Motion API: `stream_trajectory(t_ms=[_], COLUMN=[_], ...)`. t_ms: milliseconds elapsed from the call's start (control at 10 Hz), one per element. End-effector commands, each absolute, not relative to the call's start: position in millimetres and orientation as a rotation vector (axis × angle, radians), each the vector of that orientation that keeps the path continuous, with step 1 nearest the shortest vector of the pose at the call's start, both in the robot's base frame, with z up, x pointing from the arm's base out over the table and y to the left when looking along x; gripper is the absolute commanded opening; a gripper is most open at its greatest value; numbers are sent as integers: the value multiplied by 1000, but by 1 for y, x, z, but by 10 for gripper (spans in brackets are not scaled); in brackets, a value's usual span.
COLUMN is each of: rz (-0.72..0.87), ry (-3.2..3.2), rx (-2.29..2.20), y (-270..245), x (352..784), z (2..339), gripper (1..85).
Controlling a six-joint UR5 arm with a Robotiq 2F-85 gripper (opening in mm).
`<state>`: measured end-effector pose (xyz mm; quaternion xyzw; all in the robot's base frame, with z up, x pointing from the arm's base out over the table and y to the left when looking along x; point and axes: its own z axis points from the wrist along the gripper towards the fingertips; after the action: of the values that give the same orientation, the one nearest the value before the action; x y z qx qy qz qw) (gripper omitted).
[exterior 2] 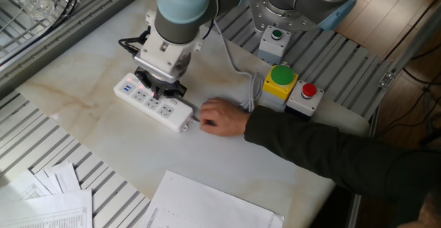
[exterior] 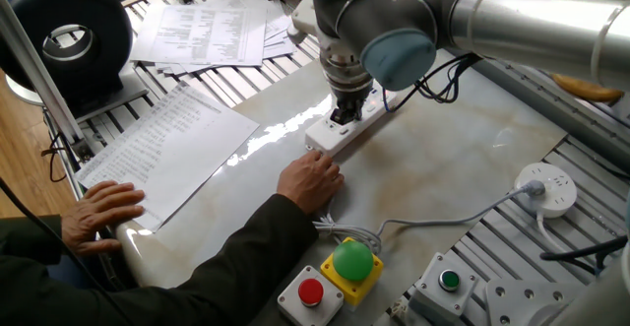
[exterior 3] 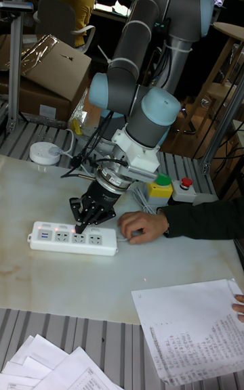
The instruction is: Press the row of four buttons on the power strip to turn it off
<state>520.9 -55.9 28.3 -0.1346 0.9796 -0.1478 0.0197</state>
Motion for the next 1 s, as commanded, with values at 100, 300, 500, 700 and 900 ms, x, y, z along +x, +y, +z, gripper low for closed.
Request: stream_trajectory(t_ms=[100,300,500,700,900], rz=[-515,-480,-463,-426,-426], ry=[3060,3063,3042,3040,3034], rx=[-410,-459,-487,-490,-486], y=[-34,-50,-64,-66,-65], x=[523,528,531,530,533], z=[67,68,56,47,43], gripper=[10,10,10,10,10])
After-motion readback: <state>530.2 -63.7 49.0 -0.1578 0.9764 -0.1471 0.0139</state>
